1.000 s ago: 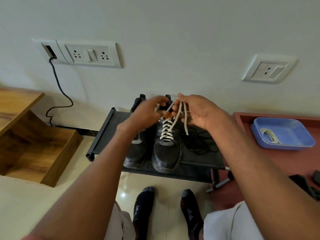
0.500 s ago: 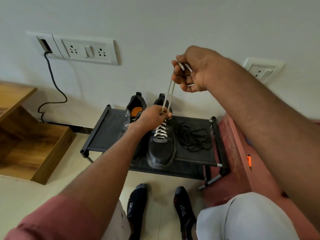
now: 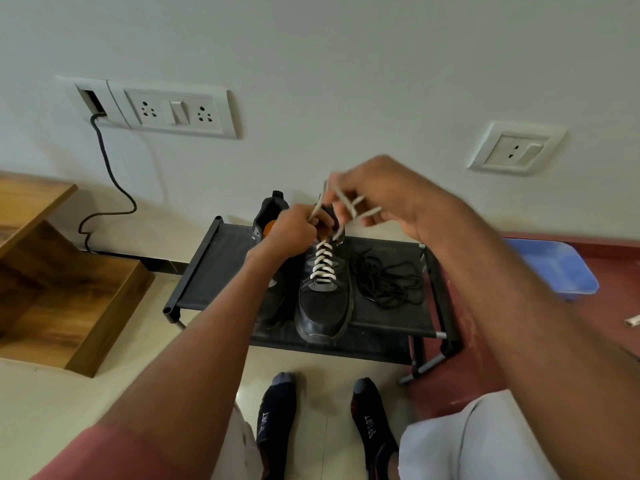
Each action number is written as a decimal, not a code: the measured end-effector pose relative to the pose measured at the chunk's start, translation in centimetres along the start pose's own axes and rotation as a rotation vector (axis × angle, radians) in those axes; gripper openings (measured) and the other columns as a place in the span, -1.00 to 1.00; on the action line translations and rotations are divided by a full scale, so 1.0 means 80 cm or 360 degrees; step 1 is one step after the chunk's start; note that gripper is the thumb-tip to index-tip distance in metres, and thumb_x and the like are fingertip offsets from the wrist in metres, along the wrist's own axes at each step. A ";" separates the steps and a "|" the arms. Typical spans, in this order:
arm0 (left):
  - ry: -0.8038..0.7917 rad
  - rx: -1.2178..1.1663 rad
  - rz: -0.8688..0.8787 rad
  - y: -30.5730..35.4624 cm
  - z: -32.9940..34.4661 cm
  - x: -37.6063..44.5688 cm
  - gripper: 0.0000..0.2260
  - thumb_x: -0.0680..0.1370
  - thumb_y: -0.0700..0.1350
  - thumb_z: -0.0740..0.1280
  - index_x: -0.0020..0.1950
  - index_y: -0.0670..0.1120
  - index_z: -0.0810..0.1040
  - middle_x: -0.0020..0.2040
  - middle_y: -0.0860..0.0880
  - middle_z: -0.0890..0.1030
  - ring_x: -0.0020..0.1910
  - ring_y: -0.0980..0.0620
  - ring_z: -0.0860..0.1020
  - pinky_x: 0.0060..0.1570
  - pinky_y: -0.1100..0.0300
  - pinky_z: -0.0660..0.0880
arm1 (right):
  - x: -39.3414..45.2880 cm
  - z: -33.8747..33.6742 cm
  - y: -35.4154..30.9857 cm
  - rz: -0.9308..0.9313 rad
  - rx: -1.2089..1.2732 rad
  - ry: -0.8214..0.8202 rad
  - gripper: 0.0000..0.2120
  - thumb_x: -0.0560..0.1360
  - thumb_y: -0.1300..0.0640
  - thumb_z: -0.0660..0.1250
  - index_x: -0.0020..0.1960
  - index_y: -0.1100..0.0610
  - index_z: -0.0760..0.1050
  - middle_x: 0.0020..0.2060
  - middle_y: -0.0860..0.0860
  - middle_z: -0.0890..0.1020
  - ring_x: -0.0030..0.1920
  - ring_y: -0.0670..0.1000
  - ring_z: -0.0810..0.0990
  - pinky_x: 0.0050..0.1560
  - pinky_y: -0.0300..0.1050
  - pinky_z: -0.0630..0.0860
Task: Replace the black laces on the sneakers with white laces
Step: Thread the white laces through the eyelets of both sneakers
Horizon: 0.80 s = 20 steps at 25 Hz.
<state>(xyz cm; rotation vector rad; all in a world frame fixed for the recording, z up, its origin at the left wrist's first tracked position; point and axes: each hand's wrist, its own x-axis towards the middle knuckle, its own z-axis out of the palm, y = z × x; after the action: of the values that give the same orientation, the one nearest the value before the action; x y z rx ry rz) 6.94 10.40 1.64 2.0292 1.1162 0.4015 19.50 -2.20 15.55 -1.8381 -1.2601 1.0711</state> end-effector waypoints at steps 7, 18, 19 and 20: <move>-0.0678 0.0348 -0.0082 -0.006 -0.052 -0.021 -0.64 0.59 -0.38 0.25 -0.03 0.05 0.69 -0.06 0.01 0.70 -0.08 0.02 0.61 0.01 0.08 0.50 | 0.021 0.050 0.109 -0.0058 -0.0200 -0.0114 -0.81 0.67 0.15 0.33 0.09 0.03 0.73 -0.03 0.00 0.74 0.01 -0.03 0.67 0.03 -0.10 0.53; -0.0227 -0.0114 -0.0230 0.017 -0.033 -0.026 -0.57 0.66 0.24 0.27 -0.02 -0.07 0.74 -0.13 0.01 0.76 -0.18 0.09 0.67 -0.14 0.18 0.51 | 0.059 0.062 0.129 -0.0188 -0.0582 -0.0003 -0.64 0.57 0.34 0.22 0.23 0.05 0.64 -0.12 0.02 0.67 -0.04 0.13 0.68 0.07 0.13 0.62; -0.0307 -0.0148 -0.0246 0.017 -0.032 -0.023 -0.54 0.63 0.29 0.29 0.02 -0.08 0.73 -0.11 -0.02 0.76 -0.18 0.08 0.69 -0.18 0.20 0.53 | 0.061 0.067 0.129 -0.0239 -0.0633 0.0008 -0.64 0.61 0.30 0.21 0.30 0.04 0.60 -0.17 -0.02 0.62 -0.05 0.12 0.65 -0.01 0.09 0.59; -0.0354 -0.0196 -0.0236 0.015 -0.033 -0.022 -0.57 0.61 0.28 0.33 0.05 -0.07 0.72 -0.08 -0.04 0.75 -0.18 0.06 0.71 -0.22 0.22 0.53 | 0.063 0.071 0.130 -0.0291 -0.0694 0.0025 -0.62 0.64 0.27 0.20 0.38 0.02 0.55 -0.21 -0.09 0.55 -0.10 0.09 0.61 -0.10 0.01 0.52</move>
<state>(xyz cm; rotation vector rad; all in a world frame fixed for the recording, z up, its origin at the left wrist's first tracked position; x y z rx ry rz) 5.10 9.79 4.42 1.8204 1.0684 0.1602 19.71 -0.39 2.84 -1.9845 -1.7182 0.7197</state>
